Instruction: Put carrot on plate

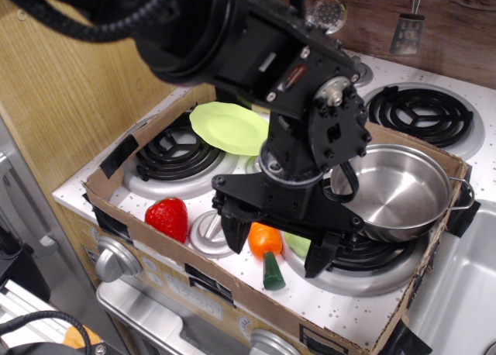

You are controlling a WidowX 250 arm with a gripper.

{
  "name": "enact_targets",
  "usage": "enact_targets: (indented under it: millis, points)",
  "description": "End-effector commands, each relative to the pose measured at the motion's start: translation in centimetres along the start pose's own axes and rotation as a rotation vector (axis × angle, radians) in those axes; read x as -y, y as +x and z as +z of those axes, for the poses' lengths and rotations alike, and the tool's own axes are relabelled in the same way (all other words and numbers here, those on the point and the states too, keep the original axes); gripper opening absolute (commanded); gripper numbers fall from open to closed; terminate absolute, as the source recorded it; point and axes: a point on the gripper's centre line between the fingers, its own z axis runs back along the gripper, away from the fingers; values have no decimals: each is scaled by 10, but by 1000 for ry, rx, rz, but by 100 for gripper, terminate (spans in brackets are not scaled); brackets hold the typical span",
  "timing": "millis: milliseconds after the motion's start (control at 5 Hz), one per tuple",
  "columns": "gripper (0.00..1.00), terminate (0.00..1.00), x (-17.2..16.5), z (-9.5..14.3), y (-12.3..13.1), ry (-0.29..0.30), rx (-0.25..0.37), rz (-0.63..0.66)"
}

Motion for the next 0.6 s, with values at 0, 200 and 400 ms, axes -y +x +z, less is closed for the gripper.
enact_targets:
  millis: [0, 200, 400]
  points:
    - [100, 0, 2, -14, 2, -58, 19, -9]
    - [100, 0, -2, -29, -1, -74, 18, 23]
    - [100, 0, -3, -37, -3, -83, 8, 40]
